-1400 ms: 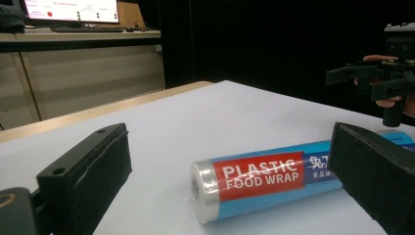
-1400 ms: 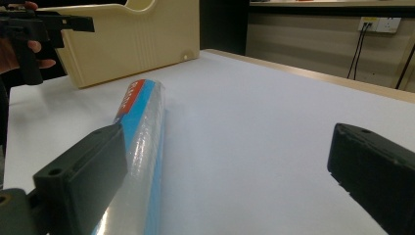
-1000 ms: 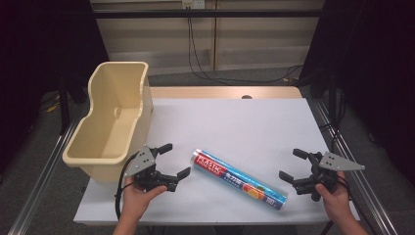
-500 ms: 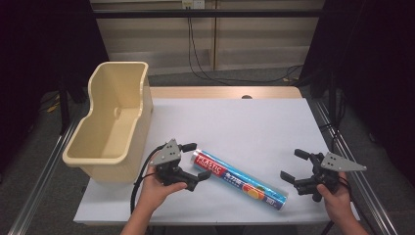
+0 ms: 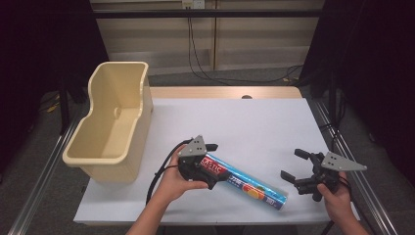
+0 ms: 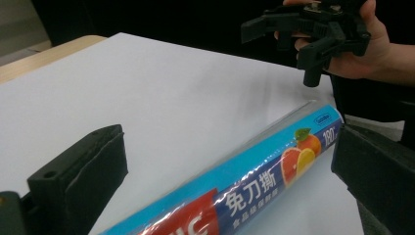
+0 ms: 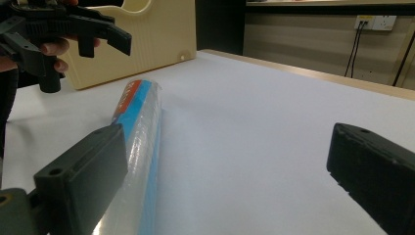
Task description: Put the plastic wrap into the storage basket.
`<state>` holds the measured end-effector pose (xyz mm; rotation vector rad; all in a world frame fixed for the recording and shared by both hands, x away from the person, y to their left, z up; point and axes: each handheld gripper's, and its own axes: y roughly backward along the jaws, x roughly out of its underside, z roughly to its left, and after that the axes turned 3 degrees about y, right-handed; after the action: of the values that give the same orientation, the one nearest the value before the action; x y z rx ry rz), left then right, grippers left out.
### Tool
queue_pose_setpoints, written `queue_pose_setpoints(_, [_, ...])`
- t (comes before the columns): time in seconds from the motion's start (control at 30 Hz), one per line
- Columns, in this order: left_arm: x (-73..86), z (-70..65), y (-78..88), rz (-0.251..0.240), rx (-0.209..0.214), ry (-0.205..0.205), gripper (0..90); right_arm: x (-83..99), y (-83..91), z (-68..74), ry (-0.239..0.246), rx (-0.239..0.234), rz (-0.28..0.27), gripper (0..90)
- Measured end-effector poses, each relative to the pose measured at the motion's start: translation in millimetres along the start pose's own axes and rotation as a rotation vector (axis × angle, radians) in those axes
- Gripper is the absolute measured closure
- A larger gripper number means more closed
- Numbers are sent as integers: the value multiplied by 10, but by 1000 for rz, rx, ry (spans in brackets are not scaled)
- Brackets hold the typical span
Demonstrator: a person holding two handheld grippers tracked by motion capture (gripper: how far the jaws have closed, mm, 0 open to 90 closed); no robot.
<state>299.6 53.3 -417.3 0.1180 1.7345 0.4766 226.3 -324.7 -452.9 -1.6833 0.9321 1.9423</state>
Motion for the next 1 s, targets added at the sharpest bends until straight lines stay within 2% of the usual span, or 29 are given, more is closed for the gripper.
queue_pose_setpoints(0.13, [-55,-26,-118,31,37,-26,0,-1,1,-1,-1,-1,0,12])
queue_pose_setpoints(0.23, [-80,-49,-234,93,64,-51,6,-3,2,-3,-2,1,-1,12])
queue_pose_setpoints(0.33, [-92,-60,-293,120,78,-63,13,-4,4,-5,-3,-2,-1,13])
queue_pose_setpoints(0.4, [-97,-77,-390,176,94,-90,17,-3,4,-8,-3,-1,-1,13])
queue_pose_setpoints(0.43, [-97,-77,-390,176,94,-90,19,-3,5,-9,-3,-1,-2,13])
queue_pose_setpoints(0.47, [-86,-86,-460,220,102,-117,20,-4,6,-10,-2,0,-2,13])
queue_pose_setpoints(0.5, [-86,-86,-460,220,102,-117,21,-4,7,-10,-3,-1,-3,13])
queue_pose_setpoints(0.57, [-65,-93,-524,267,108,-131,22,-5,7,-10,-3,-2,-3,14])
queue_pose_setpoints(0.6, [-58,-89,-546,294,106,-148,27,-5,9,-12,-4,-3,-1,14])
queue_pose_setpoints(0.63, [-51,-81,-590,344,107,-173,27,-4,9,-12,-4,-2,-3,14])
queue_pose_setpoints(0.67, [-51,-81,-590,344,107,-173,29,-4,9,-12,-4,-2,-3,14])
queue_pose_setpoints(0.8, [-52,-76,-659,429,112,-219,37,-5,10,-16,-6,-4,-2,15])
queue_pose_setpoints(0.97, [-8,-61,-751,504,115,-244,40,-6,11,-17,-6,-5,-2,16])
queue_pose_setpoints(1.0, [4,-59,-764,506,110,-244,40,-6,11,-17,-6,-5,-2,16])
